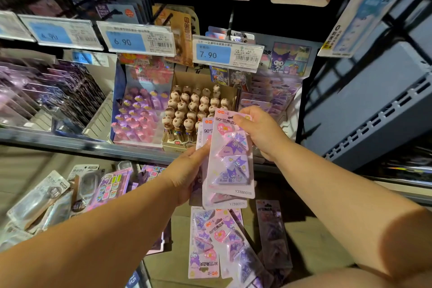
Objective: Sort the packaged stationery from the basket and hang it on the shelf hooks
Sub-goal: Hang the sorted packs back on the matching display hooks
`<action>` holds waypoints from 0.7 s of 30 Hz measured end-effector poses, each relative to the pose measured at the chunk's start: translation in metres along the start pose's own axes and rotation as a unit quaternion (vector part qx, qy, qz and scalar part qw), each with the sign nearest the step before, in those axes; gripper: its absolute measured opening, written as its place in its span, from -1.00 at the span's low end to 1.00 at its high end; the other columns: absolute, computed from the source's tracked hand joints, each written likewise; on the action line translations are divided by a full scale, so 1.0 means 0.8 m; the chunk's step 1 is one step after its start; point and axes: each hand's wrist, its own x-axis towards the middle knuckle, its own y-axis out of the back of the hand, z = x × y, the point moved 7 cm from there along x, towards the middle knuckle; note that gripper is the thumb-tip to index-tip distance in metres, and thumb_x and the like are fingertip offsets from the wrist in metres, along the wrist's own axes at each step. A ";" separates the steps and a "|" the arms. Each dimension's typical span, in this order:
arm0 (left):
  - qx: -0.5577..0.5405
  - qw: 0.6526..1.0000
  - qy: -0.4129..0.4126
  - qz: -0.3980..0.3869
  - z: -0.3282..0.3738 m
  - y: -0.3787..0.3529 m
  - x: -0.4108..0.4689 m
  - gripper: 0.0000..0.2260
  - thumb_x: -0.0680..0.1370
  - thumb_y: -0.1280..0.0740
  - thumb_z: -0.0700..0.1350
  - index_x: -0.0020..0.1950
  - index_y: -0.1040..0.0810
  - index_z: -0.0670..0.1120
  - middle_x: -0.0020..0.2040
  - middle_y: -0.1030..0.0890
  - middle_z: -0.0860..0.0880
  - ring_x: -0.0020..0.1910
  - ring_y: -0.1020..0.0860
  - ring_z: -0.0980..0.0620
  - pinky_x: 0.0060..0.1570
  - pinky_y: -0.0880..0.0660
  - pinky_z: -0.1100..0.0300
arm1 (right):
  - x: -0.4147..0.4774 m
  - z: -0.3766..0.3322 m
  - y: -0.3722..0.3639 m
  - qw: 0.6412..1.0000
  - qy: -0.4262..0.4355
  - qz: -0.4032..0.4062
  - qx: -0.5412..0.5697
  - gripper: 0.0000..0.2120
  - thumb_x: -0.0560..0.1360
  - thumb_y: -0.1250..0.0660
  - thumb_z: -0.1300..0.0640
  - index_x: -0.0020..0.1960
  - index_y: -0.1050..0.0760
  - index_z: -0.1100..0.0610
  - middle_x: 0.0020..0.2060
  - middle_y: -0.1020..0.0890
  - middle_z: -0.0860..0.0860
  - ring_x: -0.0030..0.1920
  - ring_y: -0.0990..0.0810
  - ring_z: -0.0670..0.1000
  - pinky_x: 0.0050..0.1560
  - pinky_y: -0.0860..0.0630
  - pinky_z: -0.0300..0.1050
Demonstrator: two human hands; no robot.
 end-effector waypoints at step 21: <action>-0.044 0.993 -0.045 0.099 0.015 0.036 0.002 -0.68 0.38 -0.49 0.09 0.06 -0.59 -0.01 -0.08 -0.70 -0.21 -0.03 -0.62 -0.30 0.04 -0.46 -0.46 | 0.025 -0.053 0.117 0.966 0.127 0.167 -0.153 -0.82 0.55 -0.29 0.21 -0.08 -0.57 -0.06 -0.08 -0.60 -0.08 0.02 -0.56 0.01 0.09 -0.50 -0.12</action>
